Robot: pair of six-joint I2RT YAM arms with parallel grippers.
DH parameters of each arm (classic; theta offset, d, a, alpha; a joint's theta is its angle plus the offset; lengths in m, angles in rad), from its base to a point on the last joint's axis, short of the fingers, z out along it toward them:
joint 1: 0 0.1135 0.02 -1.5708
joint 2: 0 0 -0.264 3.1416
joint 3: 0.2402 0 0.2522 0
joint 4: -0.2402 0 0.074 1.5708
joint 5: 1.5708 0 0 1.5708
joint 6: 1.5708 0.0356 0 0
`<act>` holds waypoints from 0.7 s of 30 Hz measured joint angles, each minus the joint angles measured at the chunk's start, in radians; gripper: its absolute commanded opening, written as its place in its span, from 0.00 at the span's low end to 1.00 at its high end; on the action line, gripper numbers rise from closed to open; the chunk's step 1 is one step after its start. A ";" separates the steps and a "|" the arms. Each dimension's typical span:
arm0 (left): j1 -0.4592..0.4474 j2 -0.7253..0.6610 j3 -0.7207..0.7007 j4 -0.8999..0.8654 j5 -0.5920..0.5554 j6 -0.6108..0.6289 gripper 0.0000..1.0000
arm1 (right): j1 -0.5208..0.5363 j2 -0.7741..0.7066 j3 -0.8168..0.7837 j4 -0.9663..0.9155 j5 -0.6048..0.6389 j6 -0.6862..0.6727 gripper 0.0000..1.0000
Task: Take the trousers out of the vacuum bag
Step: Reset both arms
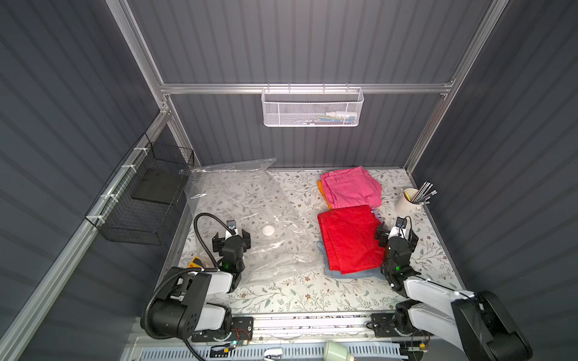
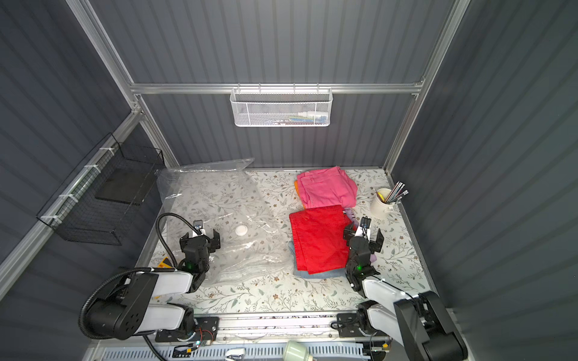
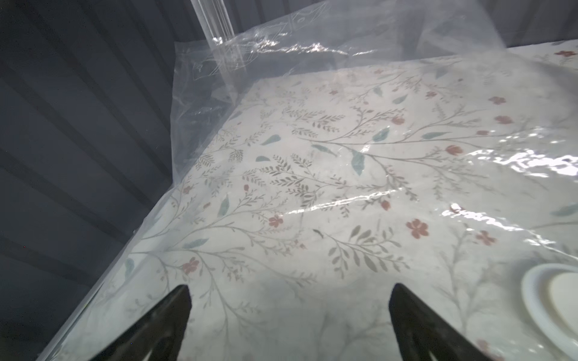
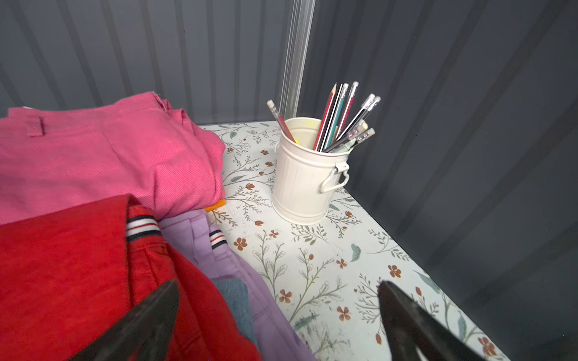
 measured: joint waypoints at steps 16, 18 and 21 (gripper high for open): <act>0.164 0.300 0.093 0.270 0.285 -0.051 1.00 | -0.166 0.278 0.070 0.307 -0.348 0.000 0.99; 0.164 0.297 0.105 0.275 0.285 -0.051 1.00 | -0.166 0.291 0.070 0.322 -0.349 0.003 0.99; 0.164 0.297 0.106 0.274 0.284 -0.052 1.00 | -0.166 0.293 0.066 0.325 -0.353 0.003 0.99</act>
